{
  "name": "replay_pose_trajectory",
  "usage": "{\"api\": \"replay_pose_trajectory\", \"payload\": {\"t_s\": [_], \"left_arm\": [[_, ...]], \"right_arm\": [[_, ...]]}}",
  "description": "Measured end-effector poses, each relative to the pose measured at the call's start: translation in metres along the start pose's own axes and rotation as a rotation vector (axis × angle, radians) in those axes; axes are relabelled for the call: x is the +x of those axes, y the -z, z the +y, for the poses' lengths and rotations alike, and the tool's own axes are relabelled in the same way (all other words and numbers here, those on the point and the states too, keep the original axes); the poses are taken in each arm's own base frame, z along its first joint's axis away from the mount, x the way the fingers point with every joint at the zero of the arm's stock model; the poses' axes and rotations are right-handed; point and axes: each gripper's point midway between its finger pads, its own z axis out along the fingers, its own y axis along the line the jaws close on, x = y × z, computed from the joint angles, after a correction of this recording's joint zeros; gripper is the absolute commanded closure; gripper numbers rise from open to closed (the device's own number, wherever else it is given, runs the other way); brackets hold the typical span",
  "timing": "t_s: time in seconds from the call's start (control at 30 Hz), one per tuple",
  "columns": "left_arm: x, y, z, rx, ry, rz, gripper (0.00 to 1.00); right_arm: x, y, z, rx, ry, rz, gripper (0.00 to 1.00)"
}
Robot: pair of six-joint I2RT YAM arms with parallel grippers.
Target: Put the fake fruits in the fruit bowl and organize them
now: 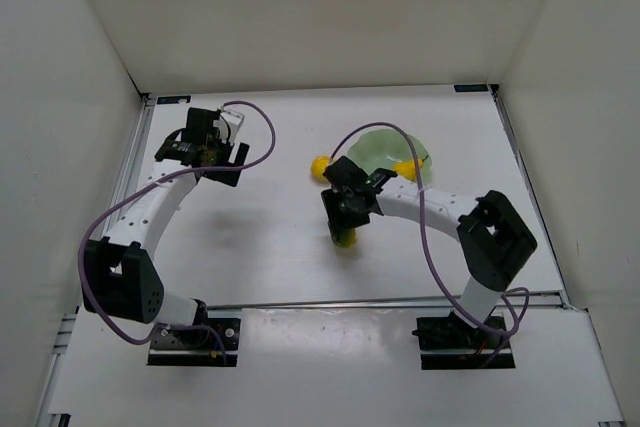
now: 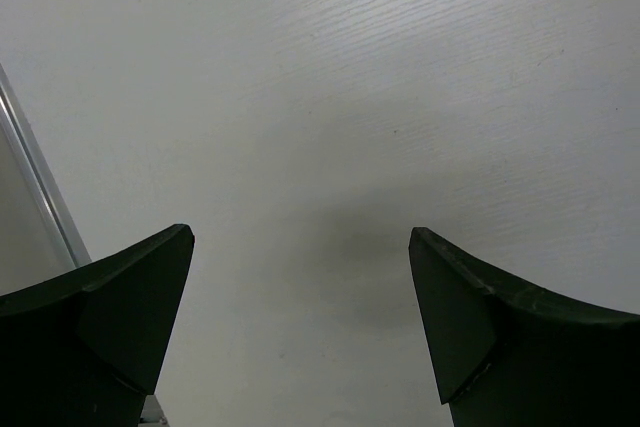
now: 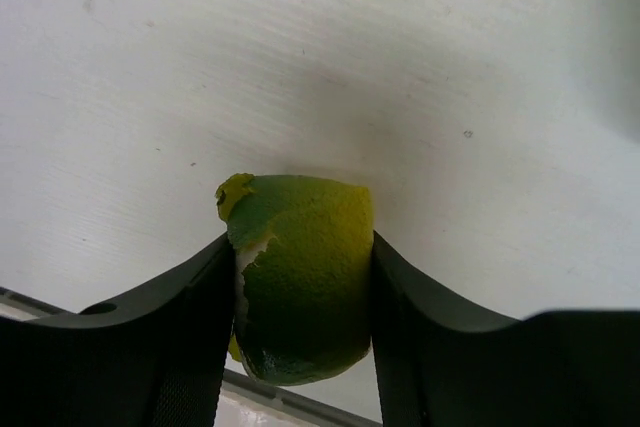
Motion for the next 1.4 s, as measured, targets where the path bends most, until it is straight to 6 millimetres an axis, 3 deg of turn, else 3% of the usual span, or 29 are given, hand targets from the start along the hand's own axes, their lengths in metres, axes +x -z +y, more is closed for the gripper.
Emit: {"api": "replay_pose_trajectory", "payload": {"t_s": [0.17,0.27,0.4,0.53,0.6,0.77,0.9,1.07,1.23,1.4], "left_arm": [[-0.002,-0.001,-0.01,0.019,-0.029,0.0,0.0],[-0.006,-0.006,-0.035,0.064,-0.107,0.006,0.0],[-0.024,-0.018,-0.08,0.14,-0.234,0.008,0.0],[-0.054,-0.034,-0.125,0.209,-0.34,-0.018,0.0],[-0.066,-0.042,-0.144,0.244,-0.381,-0.029,0.0],[-0.09,-0.065,-0.186,0.315,-0.454,-0.046,0.0],[-0.112,-0.088,-0.213,0.357,-0.486,-0.072,0.0],[-0.13,-0.113,-0.235,0.399,-0.506,-0.093,0.0],[-0.126,-0.13,-0.246,0.429,-0.517,-0.075,0.0],[-0.107,-0.141,-0.25,0.453,-0.535,-0.017,0.03]], "right_arm": [[-0.048,0.042,-0.015,0.006,-0.084,-0.148,0.75],[-0.097,0.074,-0.056,0.082,-0.212,-0.299,0.75],[-0.149,0.084,-0.114,0.195,-0.351,-0.386,0.7],[-0.187,0.064,-0.16,0.279,-0.438,-0.371,0.13],[-0.192,0.05,-0.173,0.299,-0.453,-0.344,0.0],[-0.18,0.046,-0.183,0.302,-0.428,-0.276,0.0],[-0.183,0.067,-0.181,0.286,-0.387,-0.312,0.0],[-0.18,0.113,-0.181,0.261,-0.373,-0.393,0.0],[-0.177,0.144,-0.212,0.283,-0.429,-0.45,0.0],[-0.175,0.155,-0.231,0.304,-0.458,-0.468,0.0]]}}
